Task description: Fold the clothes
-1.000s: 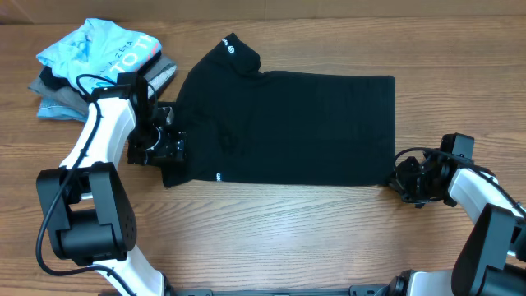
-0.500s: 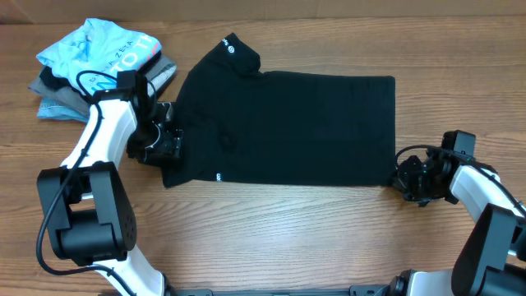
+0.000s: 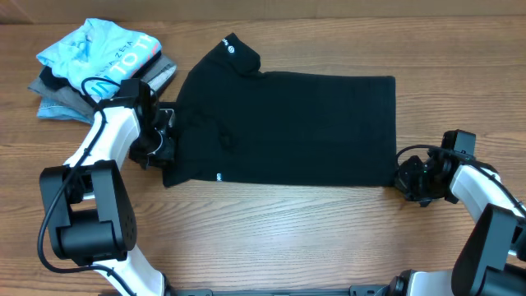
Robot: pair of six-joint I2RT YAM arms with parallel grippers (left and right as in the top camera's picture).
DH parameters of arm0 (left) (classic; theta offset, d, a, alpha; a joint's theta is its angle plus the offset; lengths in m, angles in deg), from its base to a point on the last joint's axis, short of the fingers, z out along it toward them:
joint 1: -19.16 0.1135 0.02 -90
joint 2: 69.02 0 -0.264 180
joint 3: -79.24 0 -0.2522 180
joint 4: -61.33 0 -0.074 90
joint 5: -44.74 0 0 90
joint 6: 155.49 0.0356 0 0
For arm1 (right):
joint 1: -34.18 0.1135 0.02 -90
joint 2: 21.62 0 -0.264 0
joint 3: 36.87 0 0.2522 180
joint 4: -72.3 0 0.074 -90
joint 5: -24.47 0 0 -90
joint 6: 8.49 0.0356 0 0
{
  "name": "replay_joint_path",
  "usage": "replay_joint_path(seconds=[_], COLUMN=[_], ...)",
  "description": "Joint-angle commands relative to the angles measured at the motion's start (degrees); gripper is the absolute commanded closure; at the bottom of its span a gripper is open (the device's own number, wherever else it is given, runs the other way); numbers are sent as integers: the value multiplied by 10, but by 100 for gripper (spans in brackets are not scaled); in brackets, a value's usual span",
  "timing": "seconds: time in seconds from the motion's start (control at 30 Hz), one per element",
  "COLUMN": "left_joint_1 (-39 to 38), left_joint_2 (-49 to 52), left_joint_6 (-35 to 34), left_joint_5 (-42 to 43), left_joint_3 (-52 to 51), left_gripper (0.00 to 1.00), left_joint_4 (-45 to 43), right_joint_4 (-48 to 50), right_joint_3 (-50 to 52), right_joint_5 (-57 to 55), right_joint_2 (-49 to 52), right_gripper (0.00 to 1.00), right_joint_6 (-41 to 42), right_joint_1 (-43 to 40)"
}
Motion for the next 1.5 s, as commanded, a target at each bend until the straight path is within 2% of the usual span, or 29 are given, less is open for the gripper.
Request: replay_joint_path(seconds=[0.0,0.3,0.43,0.47,0.5,0.53,0.57,0.63,0.67,0.8,0.9,1.03,1.13,1.2,1.3,1.37,1.47], left_joint_1=[0,0,0,0,0,0,0,0,0,0,-1,-3,-8,-16,-43,-76,-120], left_joint_2=[4,4,4,4,4,4,4,4,4,4,4,-1,-2,-2,-2,1,10], left_joint_6=[5,3,4,6,6,6,5,5,5,6,5,9,9,9,10,10,28], left_joint_5=[-30,-31,-31,-31,-33,-36,-40,-50,-57,-63,-53,11,39,81,137,140,133], left_joint_3=[13,83,83,83,83,83,83,83,83,83,83,104,167,201,226,224,215], left_gripper=[96,96,89,83,69,49,36,22,21,19,21,31,33,34,37,39,49], left_joint_4=[-1,0,-2,-2,-2,-2,-2,3,7,28,35,54,98,112,107,96,81], right_joint_4=[-11,-24,-24,-24,-26,-27,-28,-29,-29,-30,-42,-84,-107,-115,-119,-123,-136], right_joint_3=[-12,-35,-43,-45,-46,-46,-46,-46,-46,-47,-63,-117,-183,-206,-219,-216,-211], right_joint_5=[-56,-89,-89,-89,-89,-89,-89,-90,-91,-117,-100,-57,24,60,72,72,70], right_joint_2=[5,5,4,4,4,4,4,4,4,4,2,-31,-76,-90,-101,-96,-85], right_gripper=[96,96,96,96,96,96,96,93,93,67,66,65,56,53,51,51,52], right_joint_6=[-3,-4,-4,-4,-4,-4,-4,-4,-4,-3,-3,-4,-53,-60,-59,-59,-59], right_joint_1=[-2,-2,-2,-2,-2,-2,-2,-2,-2,-3,-10,-25,-26,-19,-6,-3,-3])
